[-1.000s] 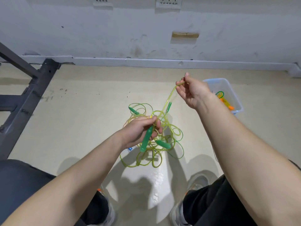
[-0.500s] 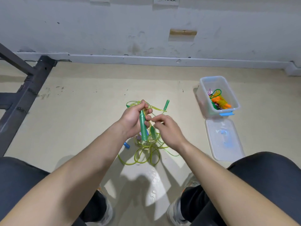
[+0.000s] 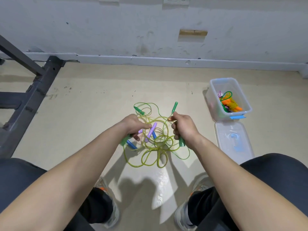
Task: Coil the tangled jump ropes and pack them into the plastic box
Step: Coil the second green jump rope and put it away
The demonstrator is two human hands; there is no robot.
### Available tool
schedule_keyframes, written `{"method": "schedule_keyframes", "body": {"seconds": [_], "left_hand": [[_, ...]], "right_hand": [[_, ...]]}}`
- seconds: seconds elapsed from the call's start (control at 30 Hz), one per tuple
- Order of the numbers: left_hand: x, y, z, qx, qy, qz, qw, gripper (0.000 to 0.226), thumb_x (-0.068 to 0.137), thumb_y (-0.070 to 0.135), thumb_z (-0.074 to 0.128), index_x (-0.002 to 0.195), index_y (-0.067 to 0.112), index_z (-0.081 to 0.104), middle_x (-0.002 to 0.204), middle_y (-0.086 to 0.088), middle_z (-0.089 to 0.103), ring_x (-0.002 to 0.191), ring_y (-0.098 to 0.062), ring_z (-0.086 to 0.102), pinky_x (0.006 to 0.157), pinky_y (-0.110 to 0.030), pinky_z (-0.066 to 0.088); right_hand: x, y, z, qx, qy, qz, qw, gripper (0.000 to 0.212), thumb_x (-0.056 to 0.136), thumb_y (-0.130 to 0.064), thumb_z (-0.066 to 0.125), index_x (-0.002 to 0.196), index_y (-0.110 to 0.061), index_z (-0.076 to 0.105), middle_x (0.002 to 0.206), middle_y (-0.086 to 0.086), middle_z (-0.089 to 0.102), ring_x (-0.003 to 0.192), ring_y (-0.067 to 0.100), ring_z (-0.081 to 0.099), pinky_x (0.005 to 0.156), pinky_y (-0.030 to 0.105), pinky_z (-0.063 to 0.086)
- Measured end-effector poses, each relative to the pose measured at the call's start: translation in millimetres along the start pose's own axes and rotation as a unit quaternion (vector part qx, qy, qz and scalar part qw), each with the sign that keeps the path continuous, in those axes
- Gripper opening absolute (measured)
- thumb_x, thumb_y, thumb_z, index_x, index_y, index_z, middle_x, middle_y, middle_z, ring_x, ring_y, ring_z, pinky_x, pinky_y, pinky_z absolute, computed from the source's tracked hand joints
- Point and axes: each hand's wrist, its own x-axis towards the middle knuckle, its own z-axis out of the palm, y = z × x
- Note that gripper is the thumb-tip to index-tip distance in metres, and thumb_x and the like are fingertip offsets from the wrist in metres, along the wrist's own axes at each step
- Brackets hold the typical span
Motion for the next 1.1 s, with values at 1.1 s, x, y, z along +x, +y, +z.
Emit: {"method": "schedule_keyframes", "body": {"seconds": [1.1], "left_hand": [[-48.1,17.2,7.9,-0.283,-0.048,0.1,0.953,0.025,0.105,0.015,0.051,0.113,-0.006,0.061,0.091,-0.022,0.062,0.062,-0.027,0.064,0.06,-0.036,0.06]], "right_hand": [[-23.2,-19.9,39.4,-0.058,-0.088,-0.12,0.987,0.013,0.084,-0.003,0.077,0.077,-0.001,0.066,0.062,0.012,0.064,0.059,0.035,0.066,0.073,0.061,0.058]]}}
